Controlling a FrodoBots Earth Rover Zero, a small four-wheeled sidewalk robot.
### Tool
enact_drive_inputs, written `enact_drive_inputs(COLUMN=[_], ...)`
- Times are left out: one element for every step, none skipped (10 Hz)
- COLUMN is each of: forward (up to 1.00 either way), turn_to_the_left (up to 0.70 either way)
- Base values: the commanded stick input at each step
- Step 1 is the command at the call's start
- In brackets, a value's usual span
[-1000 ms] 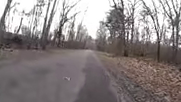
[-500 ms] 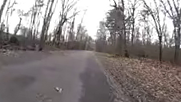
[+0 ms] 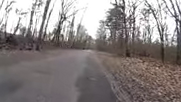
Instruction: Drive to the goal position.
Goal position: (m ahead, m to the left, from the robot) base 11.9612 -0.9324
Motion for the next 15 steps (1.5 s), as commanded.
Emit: enact_drive_inputs(forward=[1.0,1.0,1.0,1.0,1.0,1.0,1.0,1.0,1.0,1.0,1.0,1.0,1.0,1.0,1.0], turn_to_the_left=[0.0,0.0,0.0,0.0,0.0,0.0,0.0,0.0,0.0,0.0,0.0,0.0,0.0,0.0,0.0])
